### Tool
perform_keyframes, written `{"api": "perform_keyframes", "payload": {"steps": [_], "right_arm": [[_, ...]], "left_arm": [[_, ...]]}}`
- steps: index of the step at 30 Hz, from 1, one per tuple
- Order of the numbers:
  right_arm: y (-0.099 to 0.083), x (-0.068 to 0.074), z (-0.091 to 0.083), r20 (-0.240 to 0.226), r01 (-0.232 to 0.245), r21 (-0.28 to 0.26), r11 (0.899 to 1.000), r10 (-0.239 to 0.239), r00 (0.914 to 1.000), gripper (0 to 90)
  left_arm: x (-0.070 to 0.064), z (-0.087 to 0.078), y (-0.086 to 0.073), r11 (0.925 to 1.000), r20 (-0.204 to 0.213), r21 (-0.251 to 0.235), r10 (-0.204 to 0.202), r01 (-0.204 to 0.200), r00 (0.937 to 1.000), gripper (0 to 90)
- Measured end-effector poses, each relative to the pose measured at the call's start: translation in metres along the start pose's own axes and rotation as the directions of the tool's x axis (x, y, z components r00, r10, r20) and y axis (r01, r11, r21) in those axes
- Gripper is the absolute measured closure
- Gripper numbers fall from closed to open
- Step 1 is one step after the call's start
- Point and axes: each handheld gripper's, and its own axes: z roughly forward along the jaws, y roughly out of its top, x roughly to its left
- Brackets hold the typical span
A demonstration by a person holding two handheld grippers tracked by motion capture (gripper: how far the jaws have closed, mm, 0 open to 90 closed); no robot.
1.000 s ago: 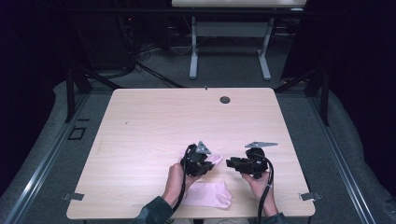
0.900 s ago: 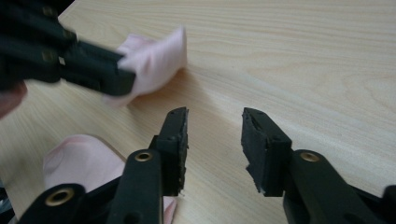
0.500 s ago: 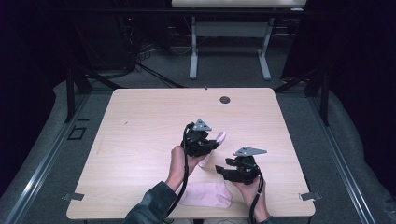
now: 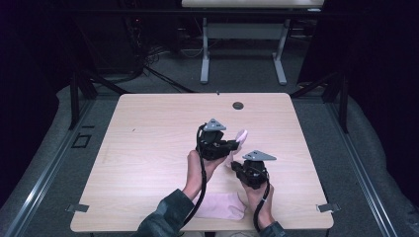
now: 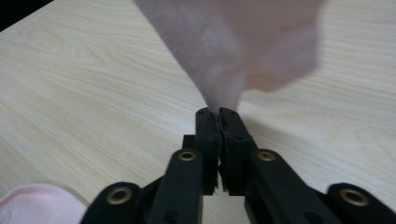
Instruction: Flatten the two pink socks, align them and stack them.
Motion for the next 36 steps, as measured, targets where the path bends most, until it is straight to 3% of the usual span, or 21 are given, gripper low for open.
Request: {"api": "perform_keyframes", "payload": {"steps": [7, 10, 17, 18, 20, 24, 26, 28, 30, 32, 34, 36], "right_arm": [[0.001, -0.004, -0.010, 0.017, 0.026, 0.006, 1.000, -0.026, 0.9995, 89.4], [0.004, -0.009, -0.018, 0.015, 0.046, 0.011, 0.999, -0.047, 0.9988, 89.5], [0.012, -0.012, -0.029, 0.052, 0.149, 0.075, 0.986, -0.153, 0.9868, 89.6], [0.013, -0.011, -0.028, 0.031, 0.168, 0.101, 0.981, -0.172, 0.9846, 89.6], [0.013, -0.003, -0.025, 0.035, 0.212, 0.132, 0.968, -0.218, 0.9752, 89.6], [0.008, 0.015, -0.012, -0.034, 0.300, 0.231, 0.926, -0.301, 0.9531, 89.5], [0.003, 0.023, -0.004, -0.055, 0.331, 0.257, 0.908, -0.328, 0.9431, 89.3], [0.000, 0.027, 0.002, -0.094, 0.354, 0.288, 0.890, -0.342, 0.9350, 88.4], [-0.002, 0.027, 0.005, -0.146, 0.347, 0.285, 0.893, -0.317, 0.9371, 80.9], [-0.002, 0.024, 0.003, -0.165, 0.323, 0.266, 0.908, -0.288, 0.9434, 72.3], [-0.001, 0.015, -0.002, -0.158, 0.274, 0.247, 0.929, -0.241, 0.9576, 67.2], [0.000, 0.003, -0.007, -0.132, 0.222, 0.229, 0.948, -0.196, 0.9717, 65.1]], "left_arm": [[0.014, -0.006, -0.005, 0.9990, -0.004, -0.013, -0.043, 0.043, 0.9991, 86.7], [0.028, -0.006, -0.013, 0.9959, -0.010, -0.009, -0.090, 0.090, 0.9959, 86.6], [0.052, -0.008, -0.044, 0.9850, -0.033, 0.016, -0.171, 0.172, 0.9847, 86.5], [0.055, -0.009, -0.050, 0.9840, -0.040, 0.017, -0.177, 0.177, 0.9835, 86.5], [0.060, -0.012, -0.065, 0.9773, -0.042, 0.025, -0.209, 0.210, 0.9770, 86.5], [0.070, -0.020, -0.097, 0.9624, -0.066, 0.039, -0.266, 0.269, 0.9617, 85.9], [0.074, -0.023, -0.112, 0.9513, -0.058, 0.062, -0.299, 0.302, 0.9526, 85.3], [0.075, -0.027, -0.122, 0.9483, -0.090, 0.066, -0.304, 0.310, 0.9483, 80.2], [0.075, -0.033, -0.128, 0.9474, -0.121, 0.073, -0.302, 0.312, 0.9457, 66.4], [0.072, -0.043, -0.132, 0.9527, -0.161, 0.061, -0.285, 0.298, 0.9449, 53.2], [0.072, -0.054, -0.133, 0.9606, -0.187, 0.045, -0.262, 0.274, 0.9469, 44.9], [0.072, -0.064, -0.132, 0.9682, -0.231, 0.026, -0.236, 0.249, 0.9439, 41.6]]}}
